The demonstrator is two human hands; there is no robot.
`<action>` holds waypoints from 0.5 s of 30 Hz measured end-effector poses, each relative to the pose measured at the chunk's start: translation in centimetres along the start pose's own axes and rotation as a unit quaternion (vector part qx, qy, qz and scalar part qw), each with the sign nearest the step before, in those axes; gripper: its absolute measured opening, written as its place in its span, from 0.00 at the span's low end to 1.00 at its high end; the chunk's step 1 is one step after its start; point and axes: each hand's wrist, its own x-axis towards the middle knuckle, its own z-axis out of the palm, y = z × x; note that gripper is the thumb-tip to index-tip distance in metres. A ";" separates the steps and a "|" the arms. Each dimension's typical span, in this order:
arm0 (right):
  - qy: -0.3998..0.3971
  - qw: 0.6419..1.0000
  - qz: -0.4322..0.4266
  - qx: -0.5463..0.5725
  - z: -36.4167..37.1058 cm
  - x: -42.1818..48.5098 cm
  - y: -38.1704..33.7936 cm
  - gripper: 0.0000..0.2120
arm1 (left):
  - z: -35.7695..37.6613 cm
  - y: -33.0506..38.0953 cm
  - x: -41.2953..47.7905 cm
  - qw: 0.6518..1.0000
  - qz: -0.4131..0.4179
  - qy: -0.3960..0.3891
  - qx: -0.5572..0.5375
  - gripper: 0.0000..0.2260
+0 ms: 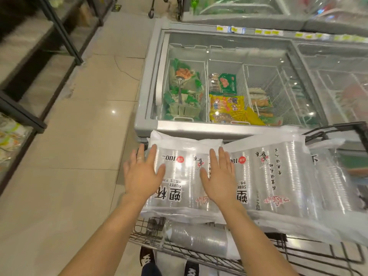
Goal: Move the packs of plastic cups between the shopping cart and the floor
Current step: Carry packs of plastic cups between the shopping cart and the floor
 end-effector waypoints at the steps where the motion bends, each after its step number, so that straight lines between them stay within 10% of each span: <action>1: 0.011 1.000 -0.015 0.004 -1.2 0.2 -0.7 0.33 | -1.2 0.3 -0.2 1.000 0.000 0.006 -0.001 0.31; 15: 0.090 0.962 -0.256 -0.024 -17.3 0.4 -16.6 0.35 | -21.3 -2.3 -8.3 0.967 -0.067 0.228 0.091 0.31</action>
